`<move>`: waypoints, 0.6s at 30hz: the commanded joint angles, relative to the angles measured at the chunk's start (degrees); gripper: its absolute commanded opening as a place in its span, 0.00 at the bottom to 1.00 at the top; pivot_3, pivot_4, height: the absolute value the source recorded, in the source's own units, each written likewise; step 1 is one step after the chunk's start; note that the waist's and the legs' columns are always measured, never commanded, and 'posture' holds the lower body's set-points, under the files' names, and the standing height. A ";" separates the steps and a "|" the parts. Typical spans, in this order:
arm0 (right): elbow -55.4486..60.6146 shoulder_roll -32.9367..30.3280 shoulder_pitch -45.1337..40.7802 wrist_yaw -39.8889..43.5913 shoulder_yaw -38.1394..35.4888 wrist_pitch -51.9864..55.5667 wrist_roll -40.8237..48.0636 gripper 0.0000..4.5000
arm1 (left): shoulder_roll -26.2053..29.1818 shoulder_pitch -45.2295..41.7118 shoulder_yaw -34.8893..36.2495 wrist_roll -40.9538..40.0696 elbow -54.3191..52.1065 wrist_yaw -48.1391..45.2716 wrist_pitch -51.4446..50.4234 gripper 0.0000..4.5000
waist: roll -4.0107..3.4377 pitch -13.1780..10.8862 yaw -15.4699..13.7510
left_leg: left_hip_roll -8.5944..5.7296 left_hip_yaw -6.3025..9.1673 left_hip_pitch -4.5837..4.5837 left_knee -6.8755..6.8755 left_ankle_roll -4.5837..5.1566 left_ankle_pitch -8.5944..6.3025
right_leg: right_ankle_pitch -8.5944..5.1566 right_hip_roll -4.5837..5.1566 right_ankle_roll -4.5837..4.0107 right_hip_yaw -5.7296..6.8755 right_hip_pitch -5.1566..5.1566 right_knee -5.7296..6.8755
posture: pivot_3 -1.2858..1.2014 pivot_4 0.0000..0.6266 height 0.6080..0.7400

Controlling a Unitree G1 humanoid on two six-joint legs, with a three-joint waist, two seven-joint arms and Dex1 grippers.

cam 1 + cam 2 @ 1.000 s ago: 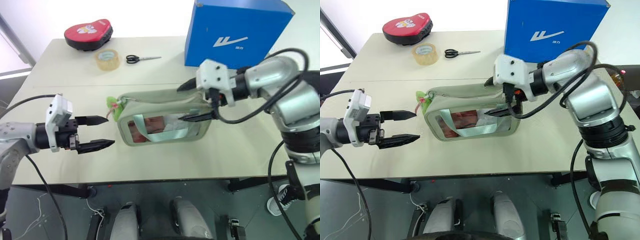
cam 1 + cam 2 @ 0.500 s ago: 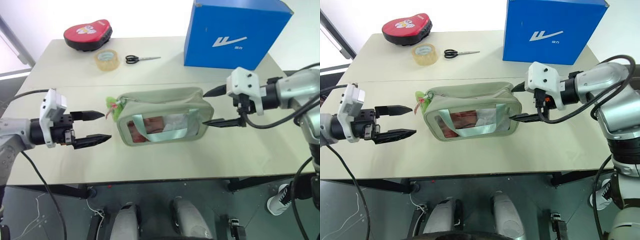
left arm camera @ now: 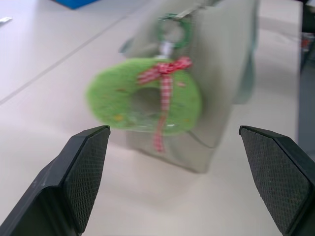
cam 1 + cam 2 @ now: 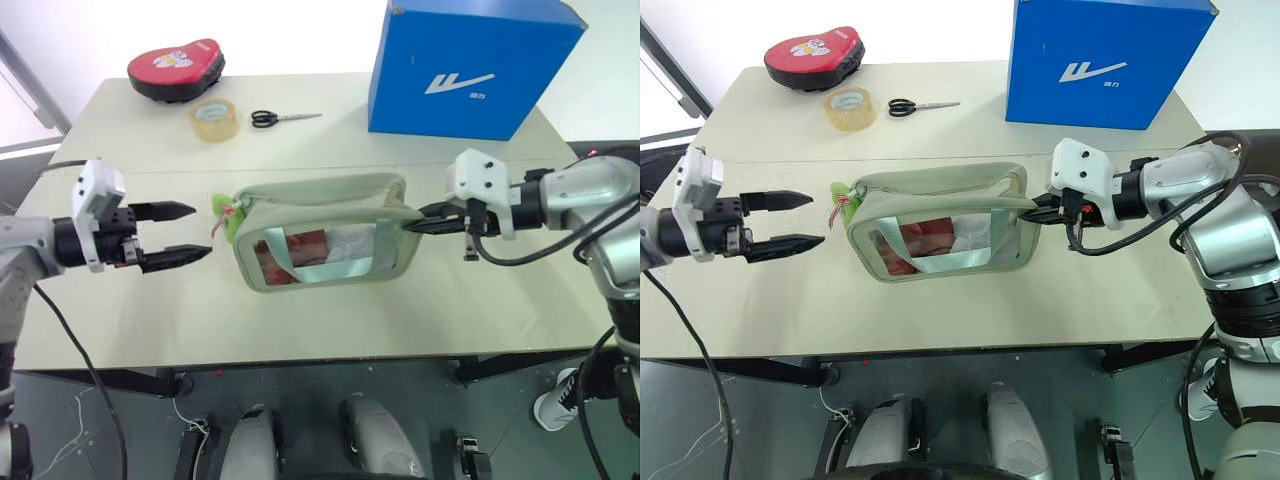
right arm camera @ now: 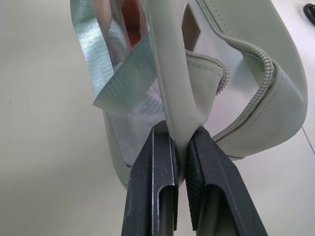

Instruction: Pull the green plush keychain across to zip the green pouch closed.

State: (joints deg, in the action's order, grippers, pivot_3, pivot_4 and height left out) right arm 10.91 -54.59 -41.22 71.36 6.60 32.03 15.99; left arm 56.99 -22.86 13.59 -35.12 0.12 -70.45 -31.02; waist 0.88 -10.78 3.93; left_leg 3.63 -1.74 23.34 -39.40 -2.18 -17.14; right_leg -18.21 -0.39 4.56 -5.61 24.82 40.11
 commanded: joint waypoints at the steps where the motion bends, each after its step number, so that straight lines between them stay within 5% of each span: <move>1: 0.13 0.27 -1.11 -0.51 0.10 -0.99 -0.63 0.02 | -1.34 -2.30 -1.41 2.54 3.03 0.21 3.04 1.00 | 0.00 0.00 -0.02 | 0.00 0.00 0.00 0.00 0.00 0.00 | 0.00 0.00 0.00 0.00 -0.01 0.00 | 0.52 0.24 0.98; 13: 0.13 0.84 -1.92 -0.26 0.22 -1.38 -0.67 0.02 | -8.19 -8.94 -5.01 5.44 12.82 0.44 4.17 1.00 | 0.00 0.00 0.08 | 0.03 0.03 -0.01 -0.07 0.00 0.00 | 0.00 0.01 0.00 0.00 0.00 0.06 | 0.52 0.24 0.98; 16: 0.18 0.83 -1.98 -0.19 0.18 -1.24 -0.67 0.00 | -9.02 -9.23 -4.57 3.96 13.25 -0.69 2.11 0.80 | 0.00 0.00 0.03 | 0.03 0.04 0.00 -0.09 0.00 0.00 | 0.00 0.01 0.00 0.00 -0.01 0.06 | 0.52 0.24 0.98; 18: 0.36 0.79 -1.83 -0.18 0.14 -1.07 -0.63 0.00 | -9.79 -9.21 -4.54 3.48 13.10 -0.89 1.56 0.57 | 0.00 0.00 0.00 | 0.03 0.04 0.00 -0.12 0.00 0.00 | 0.00 0.01 0.00 0.01 -0.01 0.07 | 0.52 0.24 0.98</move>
State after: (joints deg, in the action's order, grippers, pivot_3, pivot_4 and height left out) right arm 10.32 -53.95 -41.68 71.22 6.96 31.47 15.19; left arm 47.30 -30.94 7.79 -30.33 13.90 -70.83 -29.16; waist 0.88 -10.78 3.93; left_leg 3.66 -1.70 23.34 -39.53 -2.18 -17.14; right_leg -18.21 -0.38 4.56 -5.61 24.79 40.19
